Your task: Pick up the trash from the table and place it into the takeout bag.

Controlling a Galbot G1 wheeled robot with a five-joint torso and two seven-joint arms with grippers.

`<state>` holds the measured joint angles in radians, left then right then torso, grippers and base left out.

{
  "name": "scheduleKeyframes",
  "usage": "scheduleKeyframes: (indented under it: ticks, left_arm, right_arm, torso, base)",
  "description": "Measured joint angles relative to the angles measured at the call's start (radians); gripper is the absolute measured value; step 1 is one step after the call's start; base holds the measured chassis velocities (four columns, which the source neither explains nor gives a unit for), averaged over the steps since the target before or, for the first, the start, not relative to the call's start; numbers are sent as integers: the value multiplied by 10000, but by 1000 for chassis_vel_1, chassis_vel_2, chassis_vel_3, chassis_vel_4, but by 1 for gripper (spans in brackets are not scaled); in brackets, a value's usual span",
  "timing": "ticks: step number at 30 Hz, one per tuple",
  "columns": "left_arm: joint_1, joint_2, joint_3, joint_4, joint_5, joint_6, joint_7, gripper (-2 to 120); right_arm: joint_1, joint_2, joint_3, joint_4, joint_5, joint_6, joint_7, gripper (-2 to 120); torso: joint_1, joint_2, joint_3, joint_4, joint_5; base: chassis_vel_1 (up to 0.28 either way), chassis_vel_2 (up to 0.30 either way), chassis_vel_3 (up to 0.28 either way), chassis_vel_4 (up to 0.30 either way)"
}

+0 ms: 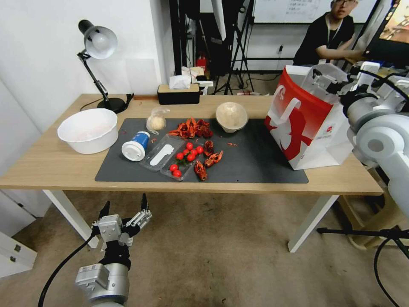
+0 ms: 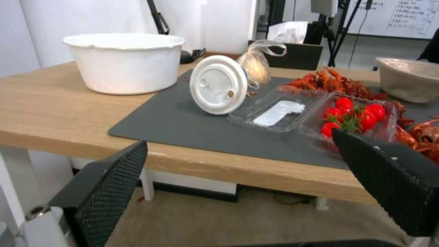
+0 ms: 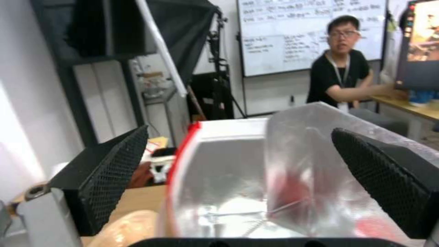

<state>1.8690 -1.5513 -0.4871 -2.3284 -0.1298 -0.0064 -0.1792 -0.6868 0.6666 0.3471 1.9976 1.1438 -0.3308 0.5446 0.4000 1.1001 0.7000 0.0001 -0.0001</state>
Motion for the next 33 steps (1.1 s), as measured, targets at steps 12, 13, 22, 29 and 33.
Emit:
scheduleKeyframes:
  ticks: [12,13,22,29,33]
  left_arm:
    - [-25,1,16,46,-1,-7,-2,100]
    - [-26,-2,16,55,0,-8,-2,100]
    - [-47,-16,74,93,-16,-31,-5,100]
    - [-63,0,72,113,-81,-45,-1,100]
    - [-63,26,85,135,-93,-49,2,100]
  right_arm:
    - [-3076,492,1139,1951,-2171,1470,-1223,100]
    - [-3244,544,1171,2043,-2341,1587,-1260,100]
    - [-5905,1410,1494,2713,-4798,3042,-1666,100]
    - [-8232,2864,1420,2300,-6063,4525,-2578,100]
    - [-9150,3598,1195,1868,-6570,5279,-2919,100]
  torso:
    - [0,0,0,-1,0]
    - [-1,0,0,0,0]
    - [0,1,0,0,1]
    - [0,1,0,-1,1]
    - [0,0,-1,-4,3]
  base:
    - [0,0,0,0]
    - [0,0,0,0]
    - [0,0,0,0]
    - [0,0,0,0]
    - [0,0,0,0]
